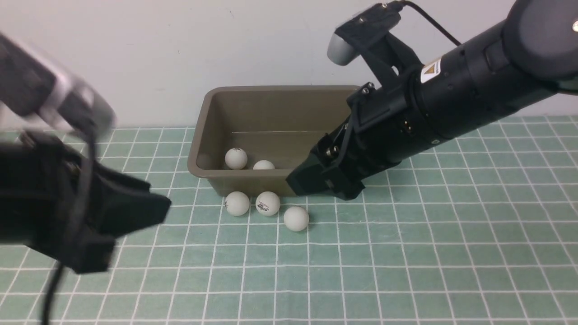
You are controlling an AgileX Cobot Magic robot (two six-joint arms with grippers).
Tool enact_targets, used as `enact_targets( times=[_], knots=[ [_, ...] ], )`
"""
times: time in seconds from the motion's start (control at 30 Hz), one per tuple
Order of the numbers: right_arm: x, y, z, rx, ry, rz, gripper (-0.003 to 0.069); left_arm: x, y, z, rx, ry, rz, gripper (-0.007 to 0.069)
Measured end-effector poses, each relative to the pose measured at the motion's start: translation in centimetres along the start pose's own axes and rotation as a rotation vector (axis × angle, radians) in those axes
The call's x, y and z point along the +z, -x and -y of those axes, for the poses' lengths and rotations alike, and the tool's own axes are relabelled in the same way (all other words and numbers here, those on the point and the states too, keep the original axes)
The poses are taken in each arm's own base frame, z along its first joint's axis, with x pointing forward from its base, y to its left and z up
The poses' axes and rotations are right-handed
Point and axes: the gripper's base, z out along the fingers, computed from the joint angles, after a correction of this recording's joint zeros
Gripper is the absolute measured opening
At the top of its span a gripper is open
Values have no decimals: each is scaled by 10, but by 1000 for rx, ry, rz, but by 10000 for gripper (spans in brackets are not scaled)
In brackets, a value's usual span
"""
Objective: Put the table tennis balls in the box on the green coffee tablecloth.
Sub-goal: 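Reach for and grasp a ping pong ball on the table beside the basket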
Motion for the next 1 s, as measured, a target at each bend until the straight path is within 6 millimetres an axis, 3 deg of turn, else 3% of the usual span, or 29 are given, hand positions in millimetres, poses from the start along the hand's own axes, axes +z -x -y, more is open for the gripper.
enact_targets(
  times=[0.17, 0.37, 0.53, 0.73, 1.0],
  knots=[
    [0, 2, 0, 15, 5, 18, 567, 30, -16, -19, 8, 59, 20, 239],
    [0, 4, -3, 89, 33, 41, 567, 56, -25, -27, 62, 1, -16, 384],
    [14, -1, 0, 214, 59, -13, 567, 58, -25, -28, 59, -2, -18, 450],
    [44, -14, 5, 298, 125, -126, 567, 58, -30, -28, 11, -4, -70, 459],
    [55, -12, 5, 278, 114, -95, 543, 54, -48, -38, 1, 106, -270, 461]
  ],
)
